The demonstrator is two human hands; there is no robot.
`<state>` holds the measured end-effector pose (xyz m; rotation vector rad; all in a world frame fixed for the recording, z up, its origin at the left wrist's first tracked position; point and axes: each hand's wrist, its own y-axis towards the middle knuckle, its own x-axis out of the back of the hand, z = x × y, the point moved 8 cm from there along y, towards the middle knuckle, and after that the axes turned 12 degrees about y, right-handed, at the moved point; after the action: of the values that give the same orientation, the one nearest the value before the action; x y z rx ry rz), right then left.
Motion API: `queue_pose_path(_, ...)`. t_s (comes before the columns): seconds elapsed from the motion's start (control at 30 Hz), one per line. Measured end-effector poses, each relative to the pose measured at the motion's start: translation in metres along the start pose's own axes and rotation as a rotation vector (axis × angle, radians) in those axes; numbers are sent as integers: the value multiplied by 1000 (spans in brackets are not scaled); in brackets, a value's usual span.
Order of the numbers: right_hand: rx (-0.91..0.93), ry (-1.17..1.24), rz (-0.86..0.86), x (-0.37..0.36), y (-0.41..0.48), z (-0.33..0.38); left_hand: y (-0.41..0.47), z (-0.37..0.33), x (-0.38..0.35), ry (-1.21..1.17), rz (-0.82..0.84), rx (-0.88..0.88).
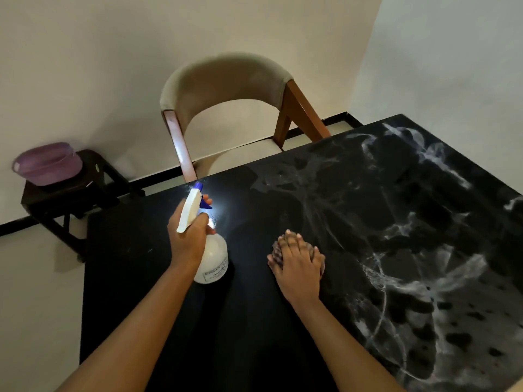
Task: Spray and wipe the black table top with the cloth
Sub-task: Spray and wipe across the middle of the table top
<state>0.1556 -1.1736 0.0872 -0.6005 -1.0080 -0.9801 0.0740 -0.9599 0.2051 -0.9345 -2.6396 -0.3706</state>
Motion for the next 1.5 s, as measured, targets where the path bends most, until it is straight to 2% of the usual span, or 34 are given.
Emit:
queue_pose_path(0.2, 7, 29, -28, -16, 123, 25, 48, 4, -18, -31, -94, -113)
queue_pose_path(0.37, 6, 42, 1, -35, 224, 55, 83, 16, -40, 29, -84, -136)
queue_pose_path(0.53, 7, 47, 5, -45, 294, 74, 88, 21, -43, -15, -159, -127)
queue_pose_path(0.67, 37, 49, 4, -41, 286, 72, 85, 22, -41, -16, -180, -89)
queue_pose_path(0.9, 59, 33, -40, -16, 161, 29, 86, 22, -39, 5, -150, -53)
queue_pose_path(1.03, 56, -32, -2, -13, 115, 11, 90, 27, -39, 19, -125, -53)
queue_pose_path(1.2, 94, -50, 10, -20, 166, 25, 89, 29, -40, 23, -146, -62)
queue_pose_path(1.5, -2, -5, 61, -38, 305, 56, 86, 32, -41, 49, -214, -75)
